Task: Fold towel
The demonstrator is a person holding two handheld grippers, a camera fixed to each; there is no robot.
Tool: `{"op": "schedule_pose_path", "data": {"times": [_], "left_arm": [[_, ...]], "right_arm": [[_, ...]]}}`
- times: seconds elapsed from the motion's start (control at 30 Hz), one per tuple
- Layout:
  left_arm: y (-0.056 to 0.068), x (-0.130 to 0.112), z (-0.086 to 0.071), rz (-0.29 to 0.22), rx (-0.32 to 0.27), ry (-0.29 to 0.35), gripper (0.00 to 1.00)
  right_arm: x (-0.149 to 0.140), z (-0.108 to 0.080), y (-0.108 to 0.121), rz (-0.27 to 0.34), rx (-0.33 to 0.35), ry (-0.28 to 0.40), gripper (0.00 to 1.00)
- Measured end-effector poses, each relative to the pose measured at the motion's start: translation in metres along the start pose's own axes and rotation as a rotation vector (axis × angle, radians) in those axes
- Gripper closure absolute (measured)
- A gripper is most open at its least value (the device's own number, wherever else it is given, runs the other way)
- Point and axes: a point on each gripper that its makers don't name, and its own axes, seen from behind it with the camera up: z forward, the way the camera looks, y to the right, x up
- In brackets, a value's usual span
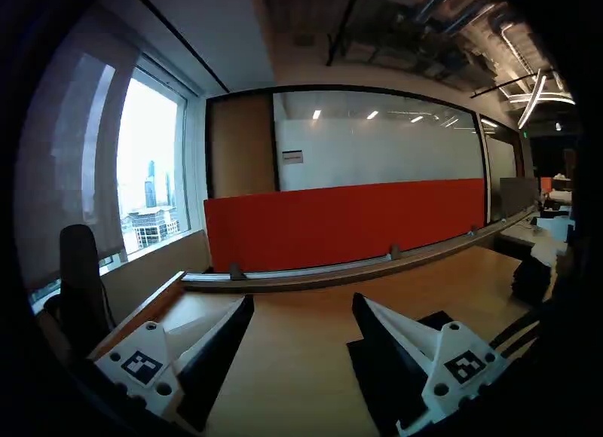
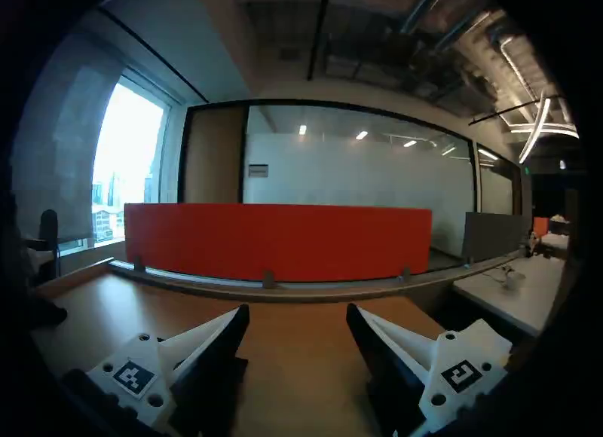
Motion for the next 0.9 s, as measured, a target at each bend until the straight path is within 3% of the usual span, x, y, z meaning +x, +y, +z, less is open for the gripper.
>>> {"op": "schedule_pose_path", "data": {"times": [0.2, 0.4, 0.9], "left_arm": [[0.012, -0.001, 0.002, 0.011, -0.039, -0.025, 0.03], [0.022, -0.011, 0.003, 0.057, -0.088, -0.069, 0.03], [0.063, -0.041, -0.005, 0.078, -0.282, -0.187, 0.03]], "right_arm": [[0.003, 0.0, -0.014, -0.017, 0.053, -0.04, 0.0], [0.002, 0.0, -0.023, -0.067, 0.089, -0.078, 0.0], [-0.028, -0.014, -0.073, -0.19, 0.343, -0.231, 0.0]]}}
